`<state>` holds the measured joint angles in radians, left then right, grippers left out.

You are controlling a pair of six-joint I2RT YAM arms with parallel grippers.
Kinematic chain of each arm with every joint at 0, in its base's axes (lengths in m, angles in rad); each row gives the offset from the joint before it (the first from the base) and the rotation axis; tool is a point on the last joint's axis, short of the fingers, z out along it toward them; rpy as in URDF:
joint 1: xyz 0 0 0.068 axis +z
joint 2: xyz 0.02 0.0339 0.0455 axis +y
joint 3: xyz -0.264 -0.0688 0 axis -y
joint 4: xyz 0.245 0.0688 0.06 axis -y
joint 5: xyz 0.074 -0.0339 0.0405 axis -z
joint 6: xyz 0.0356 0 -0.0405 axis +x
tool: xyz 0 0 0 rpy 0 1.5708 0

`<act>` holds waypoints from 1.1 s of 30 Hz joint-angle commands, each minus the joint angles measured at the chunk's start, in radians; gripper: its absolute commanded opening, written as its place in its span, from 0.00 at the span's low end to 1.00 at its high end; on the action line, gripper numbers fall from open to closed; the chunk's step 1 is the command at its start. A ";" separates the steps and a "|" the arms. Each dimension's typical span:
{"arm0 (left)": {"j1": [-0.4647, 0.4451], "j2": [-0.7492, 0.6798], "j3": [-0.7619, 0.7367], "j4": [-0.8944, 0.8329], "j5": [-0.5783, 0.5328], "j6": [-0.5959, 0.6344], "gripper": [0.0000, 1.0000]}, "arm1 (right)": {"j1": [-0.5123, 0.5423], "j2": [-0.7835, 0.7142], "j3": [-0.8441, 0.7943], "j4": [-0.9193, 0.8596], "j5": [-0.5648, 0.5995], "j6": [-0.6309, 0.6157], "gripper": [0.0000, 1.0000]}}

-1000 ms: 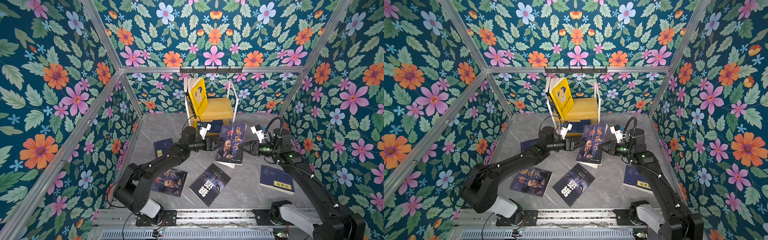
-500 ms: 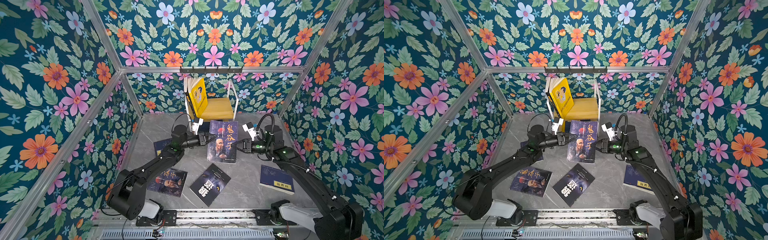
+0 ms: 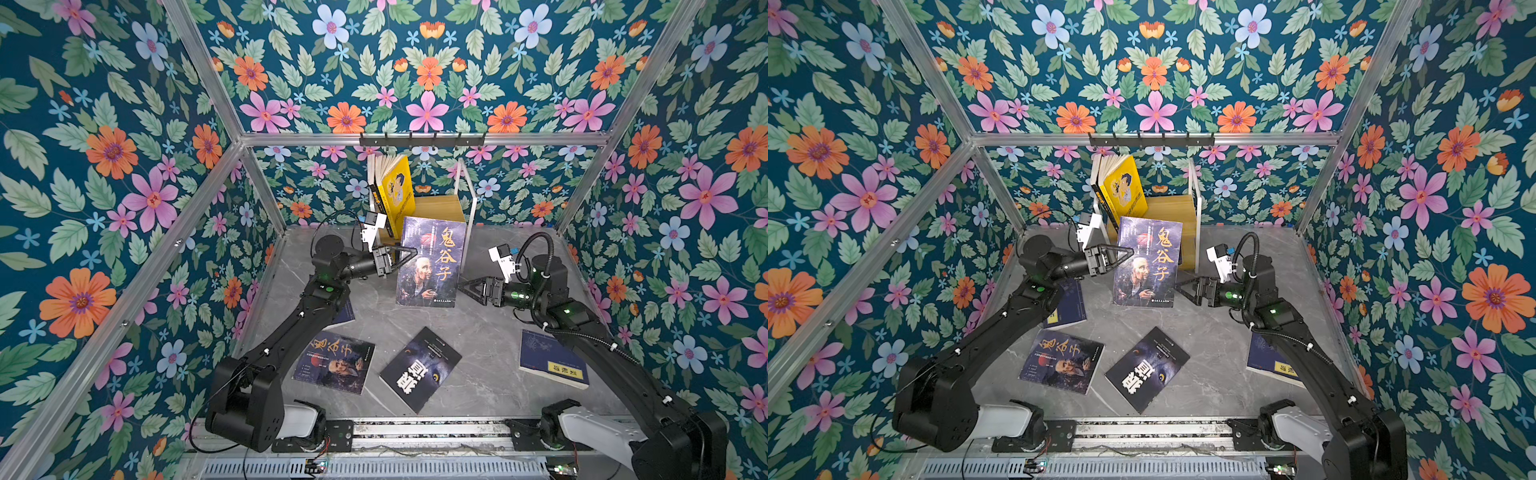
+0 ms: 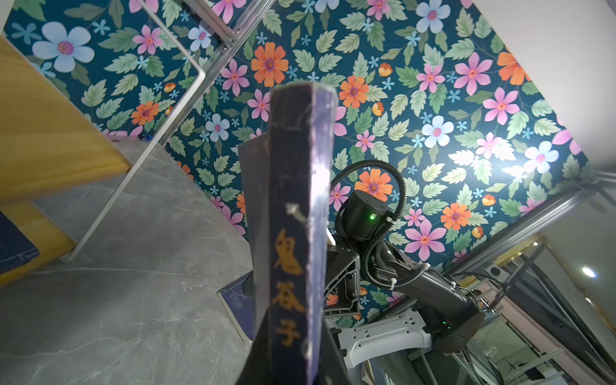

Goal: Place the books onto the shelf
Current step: 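Lift the upright purple book with both grippers and carry it toward the shelf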

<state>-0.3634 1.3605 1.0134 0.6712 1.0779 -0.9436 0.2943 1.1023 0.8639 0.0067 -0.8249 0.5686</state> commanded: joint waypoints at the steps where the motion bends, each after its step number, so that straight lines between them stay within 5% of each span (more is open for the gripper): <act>1: 0.022 -0.007 0.019 0.130 0.058 -0.007 0.00 | 0.011 0.015 -0.005 0.265 -0.058 0.004 0.99; 21: 0.045 0.015 0.043 0.237 0.115 -0.041 0.00 | 0.058 0.284 0.213 0.500 -0.227 -0.079 0.96; 25: 0.046 0.022 0.030 0.238 0.107 -0.035 0.00 | 0.067 0.351 0.259 0.582 -0.335 -0.041 0.68; 29: 0.046 0.027 0.024 0.238 0.099 -0.024 0.00 | 0.074 0.389 0.292 0.614 -0.427 -0.035 0.06; 33: 0.045 0.029 0.020 0.215 0.091 -0.009 0.04 | 0.078 0.371 0.294 0.529 -0.448 -0.101 0.00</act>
<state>-0.3145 1.3903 1.0309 0.8421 1.1763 -0.9615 0.3664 1.4845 1.1507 0.5453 -1.2015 0.5201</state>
